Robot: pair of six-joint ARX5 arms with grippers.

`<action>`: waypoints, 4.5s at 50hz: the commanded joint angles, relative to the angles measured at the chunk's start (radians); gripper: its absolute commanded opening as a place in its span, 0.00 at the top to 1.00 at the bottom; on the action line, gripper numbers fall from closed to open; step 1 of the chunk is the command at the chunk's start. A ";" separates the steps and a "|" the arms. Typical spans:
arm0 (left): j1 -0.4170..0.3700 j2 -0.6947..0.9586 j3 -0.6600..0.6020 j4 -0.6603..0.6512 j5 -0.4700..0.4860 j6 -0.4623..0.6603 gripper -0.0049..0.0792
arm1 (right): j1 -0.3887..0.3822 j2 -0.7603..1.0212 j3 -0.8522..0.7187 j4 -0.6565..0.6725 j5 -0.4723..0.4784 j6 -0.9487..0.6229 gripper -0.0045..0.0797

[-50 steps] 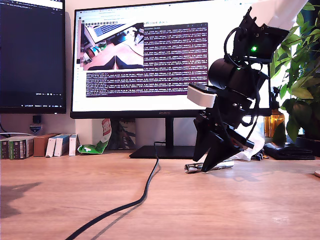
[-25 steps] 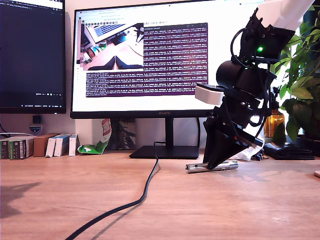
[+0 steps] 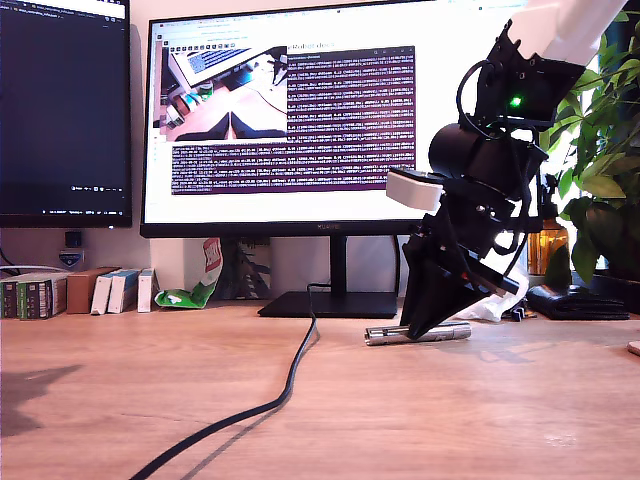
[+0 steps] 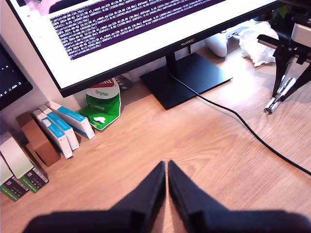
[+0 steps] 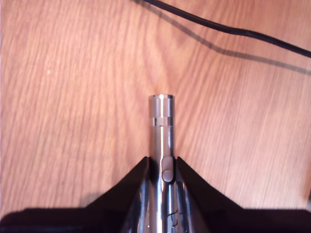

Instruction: Pick the metallic laser pointer with your right arm, pass it to your left arm, then place it down to the left side of the table

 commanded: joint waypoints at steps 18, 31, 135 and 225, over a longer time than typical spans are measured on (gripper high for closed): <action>-0.006 -0.006 0.010 0.005 0.037 -0.033 0.95 | 0.061 -0.061 -0.011 0.030 0.003 0.124 0.96; -0.006 -0.006 0.010 0.005 0.068 -0.051 0.95 | 0.063 -0.157 -0.011 0.026 0.002 0.184 0.96; -0.206 0.303 0.043 1.394 0.430 -0.999 0.59 | 0.396 -0.626 -0.009 0.416 -0.412 0.893 0.96; -0.306 0.315 0.098 1.394 0.432 -0.935 0.97 | 0.455 -0.626 -0.010 0.426 -0.407 0.918 0.69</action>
